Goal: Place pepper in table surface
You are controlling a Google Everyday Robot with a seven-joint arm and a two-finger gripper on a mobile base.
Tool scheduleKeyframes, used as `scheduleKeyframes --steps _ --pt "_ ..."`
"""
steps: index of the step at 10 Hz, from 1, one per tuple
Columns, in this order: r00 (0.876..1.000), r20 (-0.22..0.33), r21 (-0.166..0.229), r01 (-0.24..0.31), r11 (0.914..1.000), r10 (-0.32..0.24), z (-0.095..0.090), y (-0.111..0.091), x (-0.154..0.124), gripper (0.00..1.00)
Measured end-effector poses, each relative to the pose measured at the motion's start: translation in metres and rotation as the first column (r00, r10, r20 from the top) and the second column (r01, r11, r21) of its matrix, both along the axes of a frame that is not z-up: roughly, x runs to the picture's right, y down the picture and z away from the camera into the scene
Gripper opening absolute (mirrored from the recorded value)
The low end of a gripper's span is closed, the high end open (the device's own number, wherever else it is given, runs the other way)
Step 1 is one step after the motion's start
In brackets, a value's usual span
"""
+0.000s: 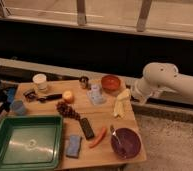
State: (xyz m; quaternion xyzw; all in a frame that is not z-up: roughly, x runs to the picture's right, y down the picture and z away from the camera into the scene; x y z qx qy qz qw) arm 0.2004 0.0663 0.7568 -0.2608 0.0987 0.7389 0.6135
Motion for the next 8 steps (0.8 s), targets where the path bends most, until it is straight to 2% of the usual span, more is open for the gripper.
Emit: scheduleKeyframes --steps 8 --pt "1.000 0.002 -0.002 0.011 0.9999 -0.011 -0.0012 -0.0003 -0.0013 0.80"
